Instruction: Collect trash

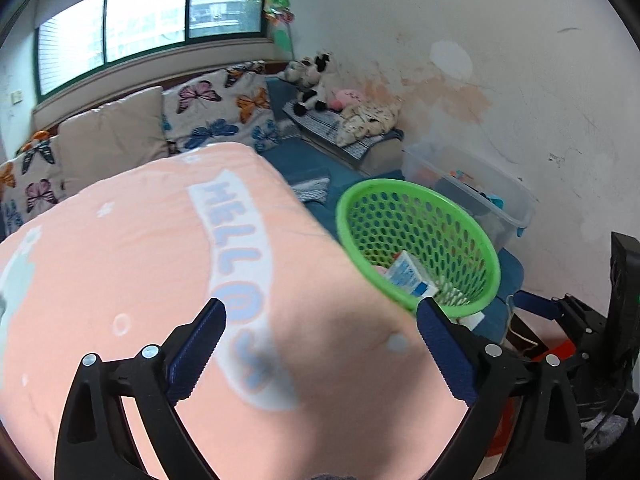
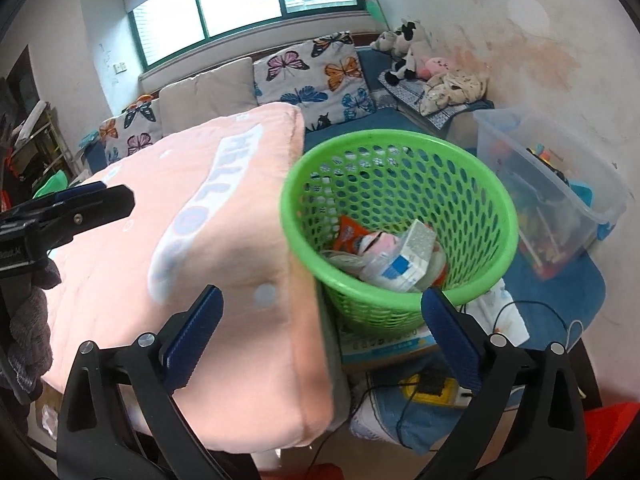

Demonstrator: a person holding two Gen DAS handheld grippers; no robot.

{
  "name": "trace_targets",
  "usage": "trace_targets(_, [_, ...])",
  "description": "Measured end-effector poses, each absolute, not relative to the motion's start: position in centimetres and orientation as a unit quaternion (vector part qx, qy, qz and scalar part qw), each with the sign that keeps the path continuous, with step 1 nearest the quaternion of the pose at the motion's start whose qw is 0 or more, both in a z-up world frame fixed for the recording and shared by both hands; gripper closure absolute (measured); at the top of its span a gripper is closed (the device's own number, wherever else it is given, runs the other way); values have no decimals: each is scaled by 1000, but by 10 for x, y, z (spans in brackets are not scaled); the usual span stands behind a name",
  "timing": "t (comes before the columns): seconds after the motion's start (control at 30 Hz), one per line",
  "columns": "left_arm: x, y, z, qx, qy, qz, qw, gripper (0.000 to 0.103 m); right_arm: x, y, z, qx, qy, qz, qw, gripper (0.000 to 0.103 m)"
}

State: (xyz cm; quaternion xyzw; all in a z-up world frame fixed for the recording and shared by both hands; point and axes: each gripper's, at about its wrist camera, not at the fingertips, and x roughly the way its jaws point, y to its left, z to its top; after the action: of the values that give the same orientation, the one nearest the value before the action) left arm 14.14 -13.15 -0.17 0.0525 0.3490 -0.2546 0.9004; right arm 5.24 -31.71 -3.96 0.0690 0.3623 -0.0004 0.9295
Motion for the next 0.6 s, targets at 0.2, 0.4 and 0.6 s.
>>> trace_targets(0.2, [124,-100,3,41,340,-226,912,7,45,-302,-33,67,357,4,932,5])
trace_targets(0.4, [112,-74,2,18,339,-202,919,7,40,-291,-28,59,352,11,934,4])
trace_targets(0.6, [103,-55,0,7,336,-181,924,7,34,-281,-24,53,346,15,937,4])
